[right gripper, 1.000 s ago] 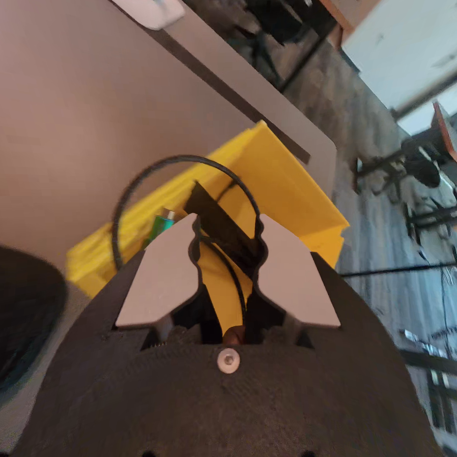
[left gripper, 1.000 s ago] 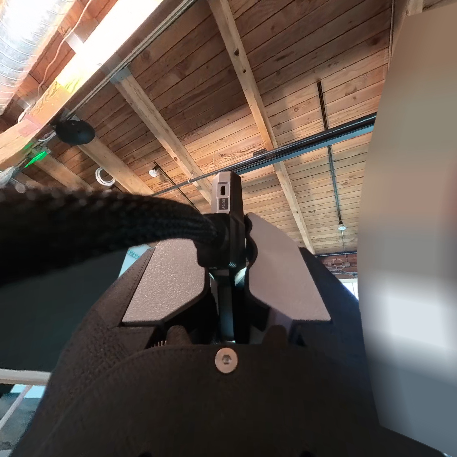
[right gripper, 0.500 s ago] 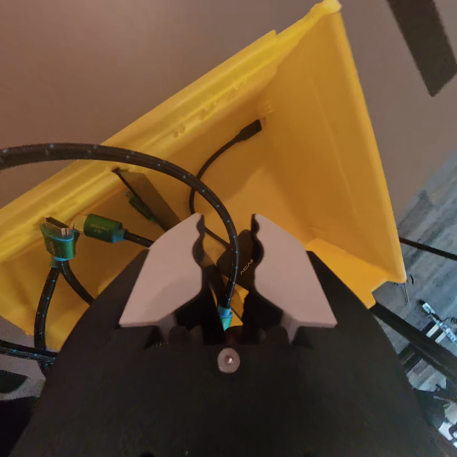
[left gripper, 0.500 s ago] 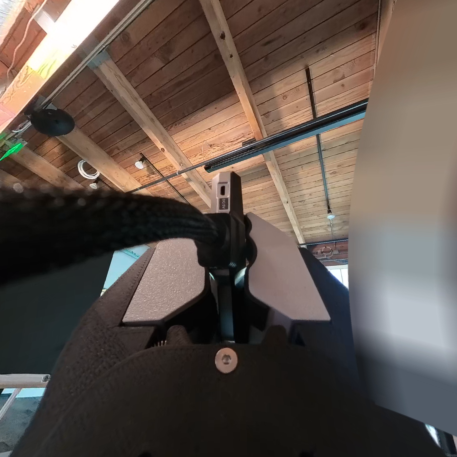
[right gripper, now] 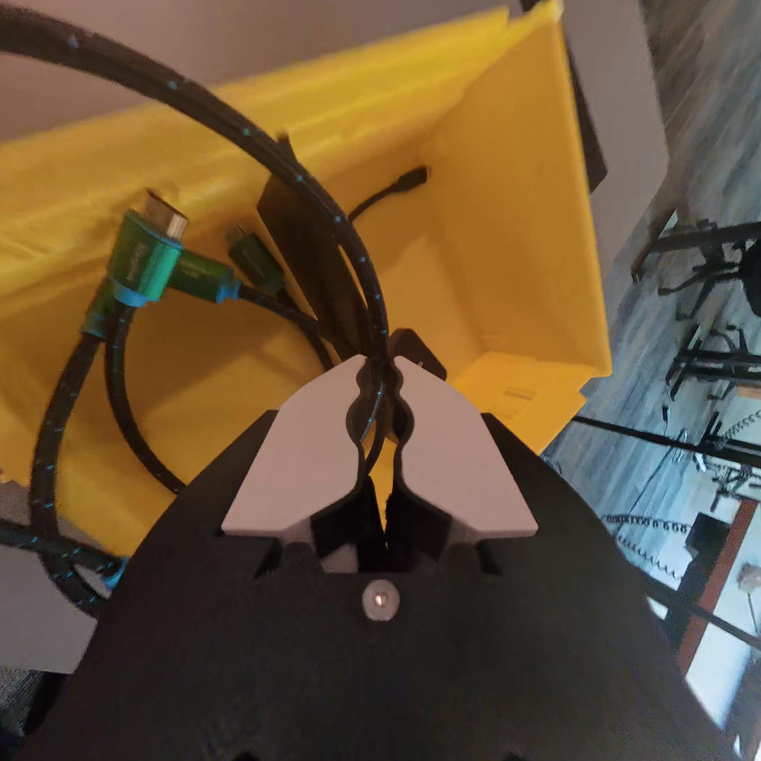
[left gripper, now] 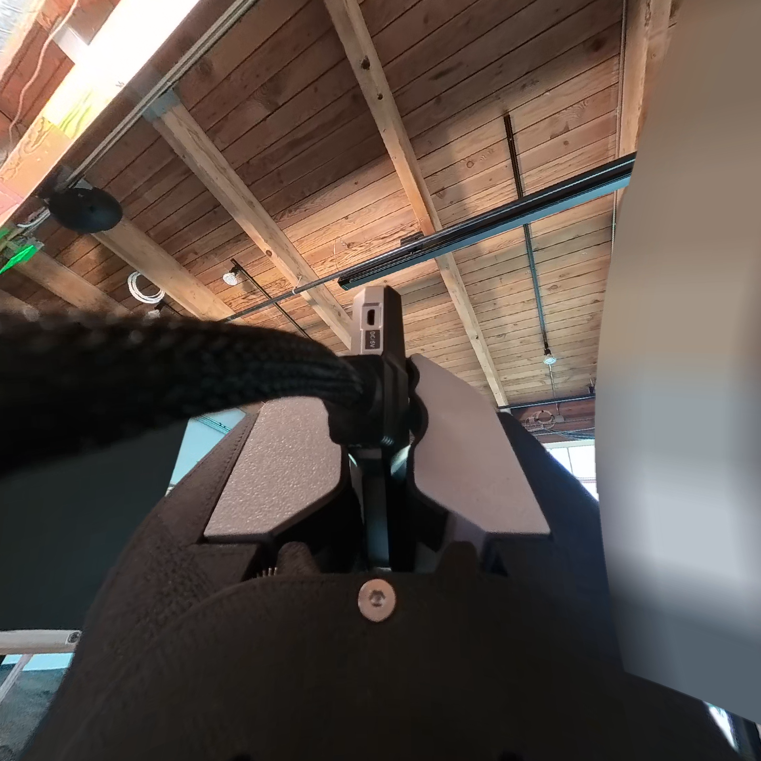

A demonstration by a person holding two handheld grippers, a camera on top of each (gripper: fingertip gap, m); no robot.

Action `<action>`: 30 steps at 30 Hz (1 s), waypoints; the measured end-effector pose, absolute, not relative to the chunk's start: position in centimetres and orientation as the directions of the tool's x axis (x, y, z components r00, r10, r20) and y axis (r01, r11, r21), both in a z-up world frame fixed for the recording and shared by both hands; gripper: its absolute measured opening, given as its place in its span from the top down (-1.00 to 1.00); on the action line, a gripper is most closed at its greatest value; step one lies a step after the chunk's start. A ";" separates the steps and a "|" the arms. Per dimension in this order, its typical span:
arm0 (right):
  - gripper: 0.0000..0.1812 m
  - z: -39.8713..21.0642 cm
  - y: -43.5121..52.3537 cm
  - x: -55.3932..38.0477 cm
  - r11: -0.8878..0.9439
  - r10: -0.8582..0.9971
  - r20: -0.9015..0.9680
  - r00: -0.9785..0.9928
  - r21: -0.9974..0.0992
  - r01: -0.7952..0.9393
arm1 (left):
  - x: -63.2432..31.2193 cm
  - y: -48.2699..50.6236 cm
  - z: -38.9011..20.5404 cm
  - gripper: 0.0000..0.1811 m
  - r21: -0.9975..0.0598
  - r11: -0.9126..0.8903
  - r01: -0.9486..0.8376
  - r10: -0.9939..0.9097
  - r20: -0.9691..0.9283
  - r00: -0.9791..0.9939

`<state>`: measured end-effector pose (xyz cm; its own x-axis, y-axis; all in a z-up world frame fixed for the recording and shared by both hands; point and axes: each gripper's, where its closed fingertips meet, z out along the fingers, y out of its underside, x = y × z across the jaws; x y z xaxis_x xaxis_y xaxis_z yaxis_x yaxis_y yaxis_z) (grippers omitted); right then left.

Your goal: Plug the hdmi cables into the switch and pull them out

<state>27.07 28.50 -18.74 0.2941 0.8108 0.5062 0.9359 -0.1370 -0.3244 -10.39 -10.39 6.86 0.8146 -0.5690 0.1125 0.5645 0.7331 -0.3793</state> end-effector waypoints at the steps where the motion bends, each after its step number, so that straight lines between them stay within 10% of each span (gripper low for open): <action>1: 0.92 -19.7 28.6 27.5 -0.166 0.817 0.493 0.301 -0.298 0.940 | -10.3 -10.4 6.8 0.74 -0.381 0.734 0.562 -0.568 0.109 0.816; 9: 0.90 -25.4 28.1 29.9 -0.374 0.850 0.340 0.402 -0.148 0.915 | -10.7 -9.6 6.5 0.74 -0.396 0.730 0.558 -0.561 0.120 0.819; 22: 0.29 -8.2 26.4 25.5 -0.110 0.608 0.218 0.763 -0.929 0.353 | -7.0 -6.8 5.8 0.75 -0.641 0.552 0.534 -0.637 0.089 0.766; 30: -0.33 3.4 15.8 17.2 0.168 0.933 0.034 0.359 -0.921 -0.351 | -4.0 -3.7 3.2 0.75 -0.826 0.335 0.453 -0.705 0.099 0.702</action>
<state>17.20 15.76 3.36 0.3587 0.9328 0.0336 -0.3505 0.1680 -0.9214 -4.01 -3.66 3.17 0.7018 -0.7055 0.0986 0.4528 0.3350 -0.8263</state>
